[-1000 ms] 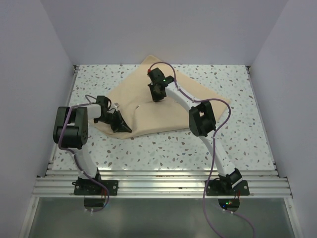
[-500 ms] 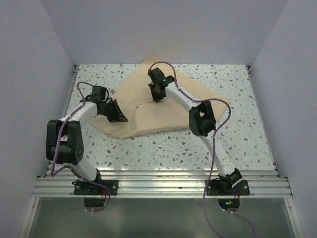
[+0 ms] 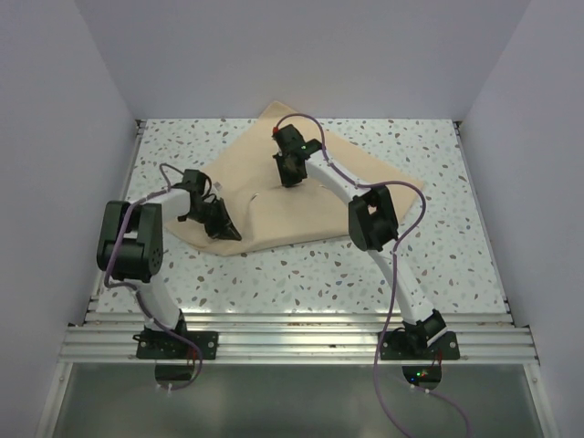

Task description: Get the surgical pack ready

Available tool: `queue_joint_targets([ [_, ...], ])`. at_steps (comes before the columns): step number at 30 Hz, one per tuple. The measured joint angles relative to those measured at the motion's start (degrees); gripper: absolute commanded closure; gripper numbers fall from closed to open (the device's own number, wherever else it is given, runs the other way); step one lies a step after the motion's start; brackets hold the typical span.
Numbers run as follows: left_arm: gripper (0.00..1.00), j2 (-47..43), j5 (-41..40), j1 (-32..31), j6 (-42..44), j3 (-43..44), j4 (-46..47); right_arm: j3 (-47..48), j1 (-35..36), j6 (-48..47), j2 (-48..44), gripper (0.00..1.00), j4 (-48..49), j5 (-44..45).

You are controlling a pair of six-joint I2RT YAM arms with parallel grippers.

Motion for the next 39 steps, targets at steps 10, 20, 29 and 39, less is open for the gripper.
queue_joint_targets([
  [10, 0.54, -15.5, -19.5, 14.8, 3.7, 5.1, -5.6, 0.0, -0.1, 0.0, 0.0, 0.96, 0.0, -0.2],
  [20, 0.49, -5.5, -23.3, 25.6, 5.3, 8.0, -7.5, 0.0, -0.3, 0.2, 0.0, 0.96, 0.0, -1.2],
  [29, 0.50, 8.2, -24.9, 25.9, 6.3, 20.6, -10.6, -0.1, -0.4, 0.4, 0.0, 0.96, 0.1, -1.8],
  [39, 0.49, 8.0, -26.3, 25.9, 6.3, 20.0, -12.5, -0.1, -0.7, 0.4, 0.1, 0.96, 0.1, -2.4],
])
